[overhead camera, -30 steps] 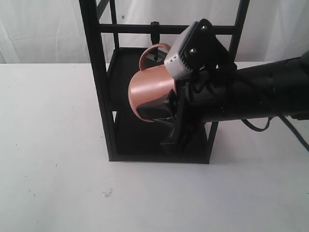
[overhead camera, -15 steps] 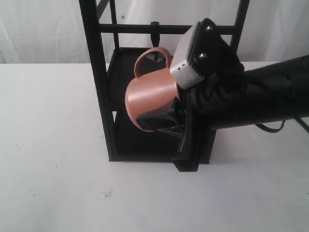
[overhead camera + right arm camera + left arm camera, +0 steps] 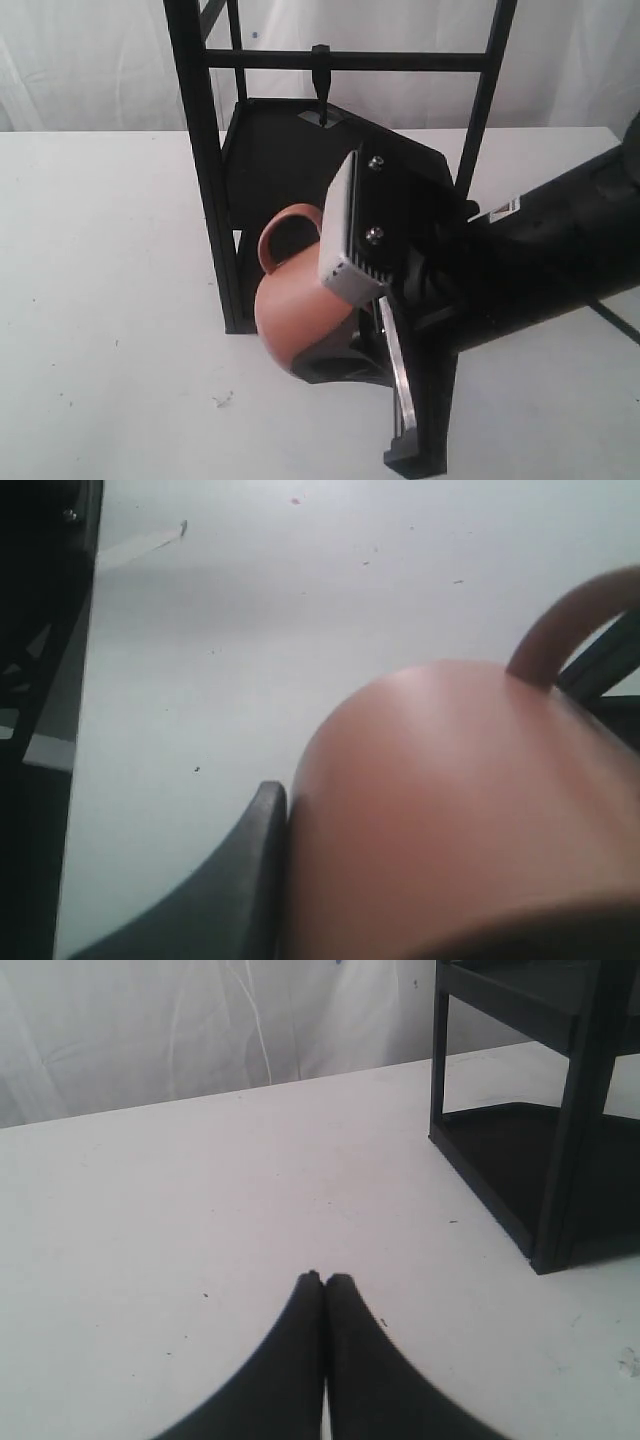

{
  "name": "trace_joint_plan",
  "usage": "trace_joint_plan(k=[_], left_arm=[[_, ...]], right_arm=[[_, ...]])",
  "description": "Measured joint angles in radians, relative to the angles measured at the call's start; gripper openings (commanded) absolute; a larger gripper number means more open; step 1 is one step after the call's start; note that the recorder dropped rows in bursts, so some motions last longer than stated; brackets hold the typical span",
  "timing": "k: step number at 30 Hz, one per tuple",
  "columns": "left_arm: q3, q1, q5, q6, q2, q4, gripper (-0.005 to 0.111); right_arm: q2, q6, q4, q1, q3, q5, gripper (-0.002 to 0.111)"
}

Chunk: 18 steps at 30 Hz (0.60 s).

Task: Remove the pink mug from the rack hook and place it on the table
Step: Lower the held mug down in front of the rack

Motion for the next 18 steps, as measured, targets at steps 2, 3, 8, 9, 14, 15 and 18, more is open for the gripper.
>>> trace_joint_plan(k=[2, 3, 8, 9, 14, 15, 18], left_arm=[[0.0, 0.0, 0.0, 0.0, 0.0, 0.0, 0.0], [0.0, 0.0, 0.0, 0.0, 0.0, 0.0, 0.0], [0.0, 0.0, 0.0, 0.0, 0.0, 0.0, 0.0], [0.0, 0.0, 0.0, 0.0, 0.0, 0.0, 0.0], [0.0, 0.0, 0.0, 0.0, 0.0, 0.0, 0.0], [0.0, 0.0, 0.0, 0.0, 0.0, 0.0, 0.0], [0.0, 0.0, 0.0, 0.0, 0.0, 0.0, 0.0]], right_arm=[[0.0, 0.032, -0.036, 0.019, 0.0, 0.0, 0.0], [0.0, 0.064, -0.063, 0.029, 0.0, 0.0, 0.0], [0.0, 0.153, -0.159, 0.034, 0.0, 0.002, 0.0], [0.0, 0.16, -0.161, 0.034, 0.0, 0.002, 0.0], [0.0, 0.216, -0.216, 0.037, 0.0, 0.01, 0.0], [0.0, 0.239, -0.25, 0.046, 0.0, 0.012, 0.0], [0.0, 0.284, -0.297, 0.068, 0.0, 0.026, 0.0]])
